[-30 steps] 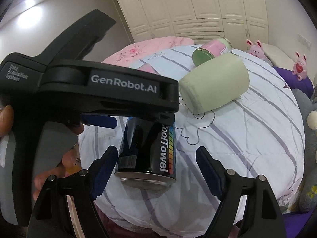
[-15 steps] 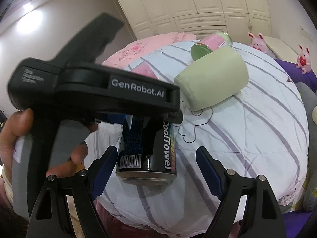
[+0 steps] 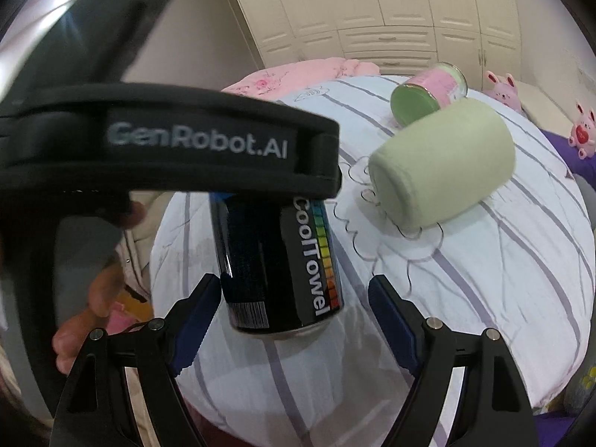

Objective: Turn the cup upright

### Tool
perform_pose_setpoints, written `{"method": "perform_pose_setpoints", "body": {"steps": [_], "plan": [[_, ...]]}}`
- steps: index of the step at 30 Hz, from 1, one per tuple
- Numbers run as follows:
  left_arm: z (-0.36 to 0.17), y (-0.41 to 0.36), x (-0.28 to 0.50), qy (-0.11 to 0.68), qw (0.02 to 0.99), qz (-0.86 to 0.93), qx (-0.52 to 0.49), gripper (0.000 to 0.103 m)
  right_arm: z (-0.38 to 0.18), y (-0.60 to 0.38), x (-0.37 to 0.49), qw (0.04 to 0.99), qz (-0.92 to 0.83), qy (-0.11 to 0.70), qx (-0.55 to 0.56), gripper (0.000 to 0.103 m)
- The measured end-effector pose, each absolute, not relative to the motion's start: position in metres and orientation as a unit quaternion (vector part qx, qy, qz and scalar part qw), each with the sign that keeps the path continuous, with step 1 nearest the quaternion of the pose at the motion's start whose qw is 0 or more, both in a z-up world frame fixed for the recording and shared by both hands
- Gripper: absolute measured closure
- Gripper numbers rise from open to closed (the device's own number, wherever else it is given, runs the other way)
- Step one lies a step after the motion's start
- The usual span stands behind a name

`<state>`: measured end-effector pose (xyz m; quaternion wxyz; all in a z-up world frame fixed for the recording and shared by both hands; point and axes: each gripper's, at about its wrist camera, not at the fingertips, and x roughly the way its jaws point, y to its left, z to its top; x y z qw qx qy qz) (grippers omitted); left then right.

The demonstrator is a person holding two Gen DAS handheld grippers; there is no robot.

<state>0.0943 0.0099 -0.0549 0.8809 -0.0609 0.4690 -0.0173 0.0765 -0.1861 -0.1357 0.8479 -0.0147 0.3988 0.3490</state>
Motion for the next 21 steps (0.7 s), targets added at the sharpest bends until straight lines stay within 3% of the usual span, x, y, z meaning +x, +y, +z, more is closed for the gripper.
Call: {"method": "perform_pose_setpoints", "body": {"steps": [11, 21], "plan": [[-0.053, -0.002, 0.092, 0.391, 0.920, -0.007, 0.026, 0.027, -0.145, -0.179, 0.095, 0.870, 0.313, 0.381, -0.018, 0.020], [-0.051, -0.010, 0.083, 0.377, 0.925, -0.040, 0.028, 0.028, -0.150, -0.200, 0.093, 0.873, 0.297, 0.387, 0.002, 0.020]]}}
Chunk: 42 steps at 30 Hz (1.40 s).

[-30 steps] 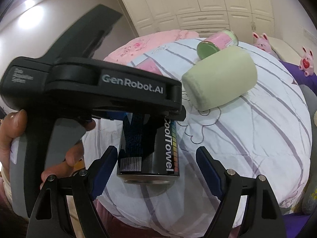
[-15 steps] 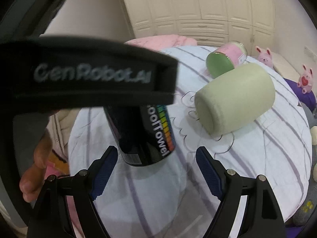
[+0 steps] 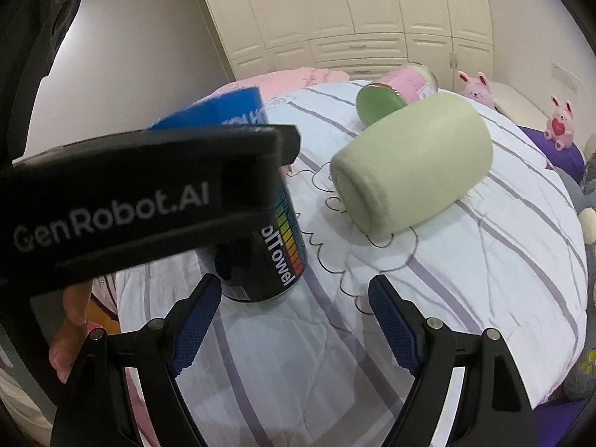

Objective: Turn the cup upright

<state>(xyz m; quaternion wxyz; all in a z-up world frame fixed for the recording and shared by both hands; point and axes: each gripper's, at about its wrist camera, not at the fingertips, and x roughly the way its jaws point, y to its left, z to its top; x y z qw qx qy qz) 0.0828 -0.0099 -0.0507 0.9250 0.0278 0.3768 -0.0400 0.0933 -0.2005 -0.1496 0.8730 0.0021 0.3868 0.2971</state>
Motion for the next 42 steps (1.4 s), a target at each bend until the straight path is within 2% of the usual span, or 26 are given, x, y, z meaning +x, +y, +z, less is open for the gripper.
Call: {"method": "perform_pose_setpoints", "body": {"steps": [6, 8, 9, 13, 16, 24, 34, 42], "plan": [[-0.052, -0.013, 0.072, 0.378, 0.924, -0.045, 0.031, 0.028, -0.150, -0.215, 0.089, 0.875, 0.292, 0.385, 0.021, 0.020], [-0.052, -0.014, 0.070, 0.380, 0.923, -0.047, 0.031, 0.022, -0.150, -0.218, 0.089, 0.876, 0.292, 0.383, 0.022, 0.020], [-0.052, -0.015, 0.069, 0.382, 0.923, -0.045, 0.032, 0.014, -0.150, -0.219, 0.088, 0.877, 0.293, 0.381, 0.023, 0.020], [-0.051, -0.016, 0.065, 0.380, 0.923, -0.041, 0.035, 0.003, -0.144, -0.213, 0.081, 0.878, 0.293, 0.377, 0.024, 0.020], [-0.049, -0.015, 0.064, 0.380, 0.924, -0.040, 0.030, 0.001, -0.140, -0.215, 0.075, 0.879, 0.298, 0.372, 0.024, 0.020], [-0.043, -0.010, 0.058, 0.376, 0.925, -0.047, 0.009, 0.001, -0.131, -0.220, 0.064, 0.883, 0.297, 0.361, 0.032, 0.020], [-0.009, 0.045, 0.035, 0.363, 0.923, -0.089, -0.092, 0.000, -0.120, -0.226, 0.047, 0.887, 0.296, 0.352, 0.028, 0.020], [0.007, 0.062, 0.016, 0.331, 0.940, -0.040, -0.072, 0.000, -0.097, -0.239, 0.033, 0.905, 0.262, 0.333, 0.039, 0.020]]}}
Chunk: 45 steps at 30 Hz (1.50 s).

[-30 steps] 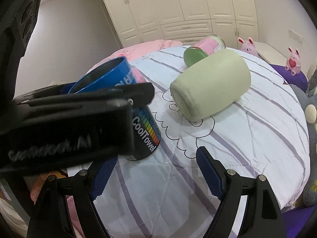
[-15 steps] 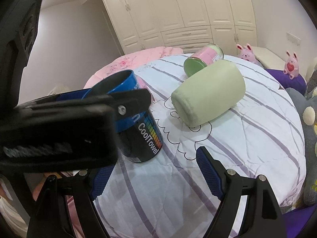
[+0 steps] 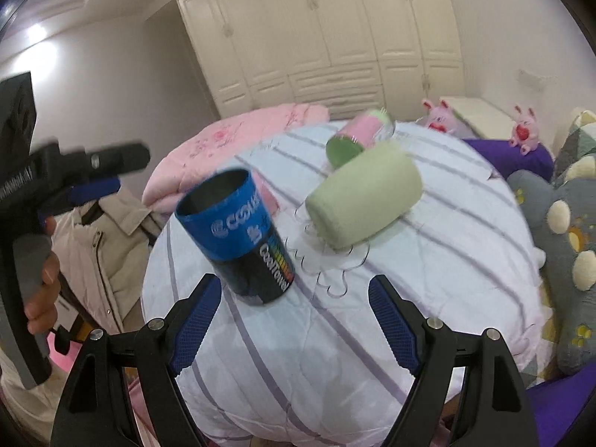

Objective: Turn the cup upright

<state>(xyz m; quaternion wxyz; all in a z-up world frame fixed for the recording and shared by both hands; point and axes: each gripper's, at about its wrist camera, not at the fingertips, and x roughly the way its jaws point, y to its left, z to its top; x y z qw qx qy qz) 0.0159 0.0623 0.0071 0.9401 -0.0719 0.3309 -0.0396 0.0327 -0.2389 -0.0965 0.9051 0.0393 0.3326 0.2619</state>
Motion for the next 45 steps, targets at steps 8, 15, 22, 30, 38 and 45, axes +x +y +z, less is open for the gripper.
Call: {"method": "perform_pose_setpoints", "body": {"steps": [8, 15, 22, 30, 38, 45], "plan": [[0.006, 0.054, 0.006, 0.333, 0.942, -0.031, -0.037, 0.000, -0.065, -0.239, 0.019, 0.930, 0.205, 0.304, 0.016, 0.020], [0.007, 0.052, -0.006, 0.331, 0.943, -0.028, -0.020, 0.000, -0.052, -0.241, 0.010, 0.937, 0.186, 0.296, 0.021, 0.020], [0.008, 0.046, -0.019, 0.315, 0.949, -0.014, 0.013, 0.000, -0.039, -0.242, 0.001, 0.946, 0.164, 0.279, 0.018, 0.020], [0.012, 0.045, -0.028, 0.304, 0.952, -0.016, 0.012, 0.000, -0.028, -0.242, -0.009, 0.955, 0.144, 0.259, 0.016, 0.020], [0.015, 0.040, -0.036, 0.282, 0.959, -0.012, 0.011, 0.000, -0.021, -0.238, -0.016, 0.963, 0.134, 0.235, 0.007, 0.020], [0.015, 0.040, -0.037, 0.275, 0.961, -0.013, 0.003, 0.000, -0.023, -0.236, -0.017, 0.966, 0.127, 0.224, 0.000, 0.020]]}}
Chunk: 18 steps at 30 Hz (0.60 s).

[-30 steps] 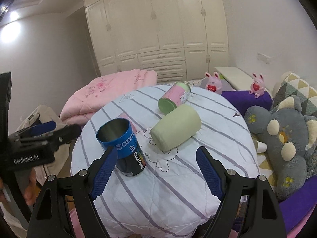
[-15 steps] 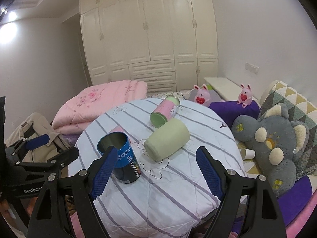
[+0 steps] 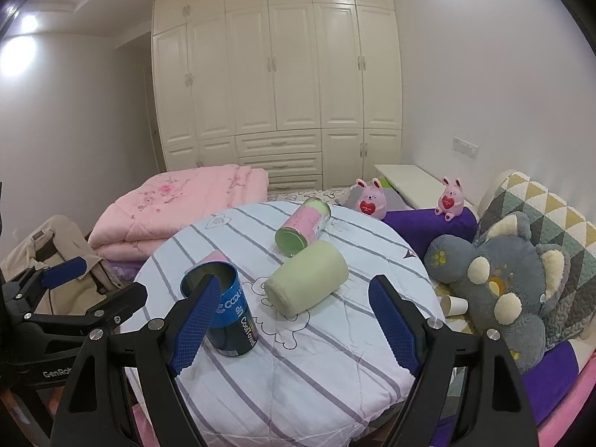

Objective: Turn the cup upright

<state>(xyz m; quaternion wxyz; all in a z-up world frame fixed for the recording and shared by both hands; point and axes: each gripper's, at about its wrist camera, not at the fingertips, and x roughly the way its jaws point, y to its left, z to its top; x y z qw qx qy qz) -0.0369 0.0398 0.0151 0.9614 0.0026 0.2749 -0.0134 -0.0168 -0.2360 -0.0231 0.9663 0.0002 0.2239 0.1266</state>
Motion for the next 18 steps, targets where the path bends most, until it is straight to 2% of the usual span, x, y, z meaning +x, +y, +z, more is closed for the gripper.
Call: {"method": "perform_pose_setpoints", "body": {"steps": [18], "plan": [[0.0131, 0.0311, -0.0389, 0.260, 0.966, -0.018, 0.003, 0.000, -0.0302, -0.2435, -0.0136, 0.967, 0.116, 0.228, 0.003, 0.020]]}}
